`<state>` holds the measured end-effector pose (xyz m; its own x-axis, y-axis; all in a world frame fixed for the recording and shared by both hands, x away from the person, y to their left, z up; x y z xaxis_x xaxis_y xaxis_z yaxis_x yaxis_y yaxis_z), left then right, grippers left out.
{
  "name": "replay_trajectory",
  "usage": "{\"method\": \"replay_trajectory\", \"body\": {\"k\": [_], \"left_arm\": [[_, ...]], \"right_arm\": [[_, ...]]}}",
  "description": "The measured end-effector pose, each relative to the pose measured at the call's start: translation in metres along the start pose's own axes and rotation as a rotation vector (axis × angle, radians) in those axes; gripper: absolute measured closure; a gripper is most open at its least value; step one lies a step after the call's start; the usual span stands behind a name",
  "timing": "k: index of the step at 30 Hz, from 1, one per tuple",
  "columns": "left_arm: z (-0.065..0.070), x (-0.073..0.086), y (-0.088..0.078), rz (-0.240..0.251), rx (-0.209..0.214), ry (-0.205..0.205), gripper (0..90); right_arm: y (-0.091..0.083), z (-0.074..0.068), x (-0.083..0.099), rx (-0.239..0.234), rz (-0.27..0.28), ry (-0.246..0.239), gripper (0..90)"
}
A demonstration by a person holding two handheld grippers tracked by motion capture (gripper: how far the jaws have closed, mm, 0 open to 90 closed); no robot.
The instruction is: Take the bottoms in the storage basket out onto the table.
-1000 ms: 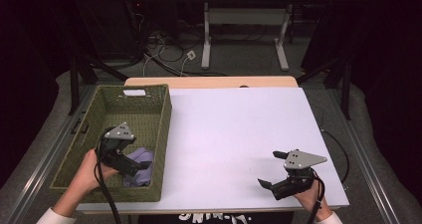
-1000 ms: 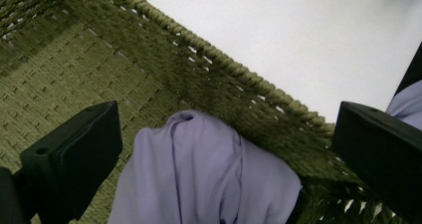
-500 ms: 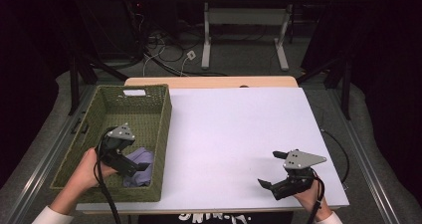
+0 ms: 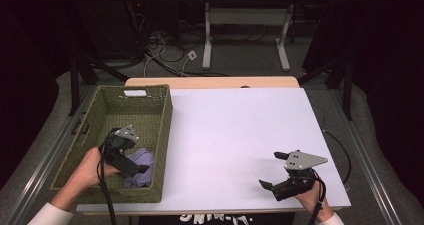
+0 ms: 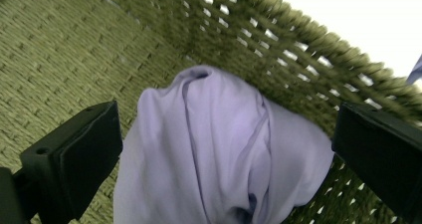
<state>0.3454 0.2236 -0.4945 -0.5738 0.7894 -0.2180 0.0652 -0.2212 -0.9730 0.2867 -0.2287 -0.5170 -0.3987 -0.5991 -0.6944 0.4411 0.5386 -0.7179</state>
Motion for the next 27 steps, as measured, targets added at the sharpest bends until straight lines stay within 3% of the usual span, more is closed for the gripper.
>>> {"method": "replay_trajectory", "body": {"k": [7, 14, 27], "left_arm": [[-0.002, -0.002, 0.007, -0.047, 0.005, 0.009, 0.0], [-0.008, 0.0, 0.014, -0.089, 0.013, -0.011, 0.0], [-0.01, -0.002, 0.027, -0.158, 0.04, 0.002, 0.0]], "right_arm": [[0.0, -0.001, 0.0, 0.0, -0.003, 0.0, 0.1], [0.0, -0.001, 0.001, 0.004, -0.004, -0.006, 0.1], [0.0, 0.0, 0.001, 0.008, -0.001, 0.0, 0.1]]}}
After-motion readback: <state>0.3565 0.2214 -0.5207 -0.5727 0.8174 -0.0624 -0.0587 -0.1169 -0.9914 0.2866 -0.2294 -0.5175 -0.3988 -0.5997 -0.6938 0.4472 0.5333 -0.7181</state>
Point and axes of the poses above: each handheld gripper's, and its own axes: y roughly forward along the jaws, x roughly out of its underside, z roughly to its right, the point moved 4 cm from there along y, roughly forward along the jaws, and after that the axes turned 15 degrees about -z, right-handed, at the moved point
